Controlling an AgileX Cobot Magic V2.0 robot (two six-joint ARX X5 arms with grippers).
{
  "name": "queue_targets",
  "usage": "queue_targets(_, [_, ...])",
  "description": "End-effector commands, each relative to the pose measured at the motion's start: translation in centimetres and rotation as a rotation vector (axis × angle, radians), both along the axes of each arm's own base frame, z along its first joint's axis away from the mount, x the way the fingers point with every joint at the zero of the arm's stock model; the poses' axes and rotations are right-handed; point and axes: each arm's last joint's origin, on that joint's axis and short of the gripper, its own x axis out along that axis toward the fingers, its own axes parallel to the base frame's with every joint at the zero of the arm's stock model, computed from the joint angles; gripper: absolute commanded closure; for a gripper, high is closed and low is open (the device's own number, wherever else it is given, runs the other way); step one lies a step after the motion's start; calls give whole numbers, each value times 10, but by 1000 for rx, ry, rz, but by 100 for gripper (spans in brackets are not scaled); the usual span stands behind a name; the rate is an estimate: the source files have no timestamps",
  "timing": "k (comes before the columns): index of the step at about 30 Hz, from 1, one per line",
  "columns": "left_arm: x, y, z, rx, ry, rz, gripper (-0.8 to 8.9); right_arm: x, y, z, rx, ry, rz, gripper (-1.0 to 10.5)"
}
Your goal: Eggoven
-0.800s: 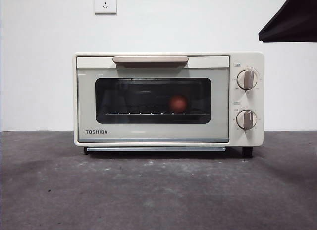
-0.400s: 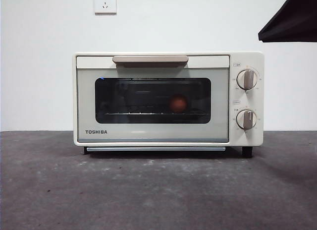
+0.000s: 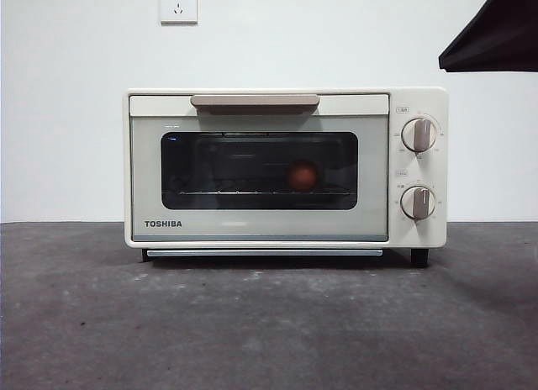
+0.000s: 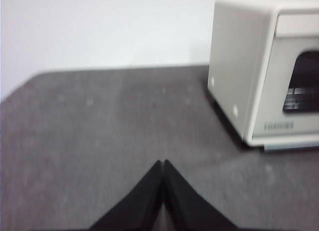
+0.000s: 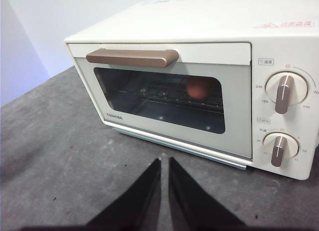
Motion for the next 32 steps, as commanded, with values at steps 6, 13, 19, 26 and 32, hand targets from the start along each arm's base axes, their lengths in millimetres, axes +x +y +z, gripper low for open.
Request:
queue_targets(6, [1, 0, -15, -9, 85, 8, 806, 0, 1, 3, 2, -17, 7, 943])
queue_targets(13, [1, 0, -15, -9, 85, 8, 806, 0, 1, 3, 2, -17, 7, 943])
queue_targets(19, [1, 0, -15, -9, 85, 8, 806, 0, 1, 3, 2, -17, 7, 943])
queue_targets(26, [1, 0, -15, -9, 85, 7, 806, -1, 1, 3, -3, -18, 6, 943])
queue_targets(32, [1, 0, -15, -9, 86, 7, 806, -6, -25, 9, -34, -99, -118, 943])
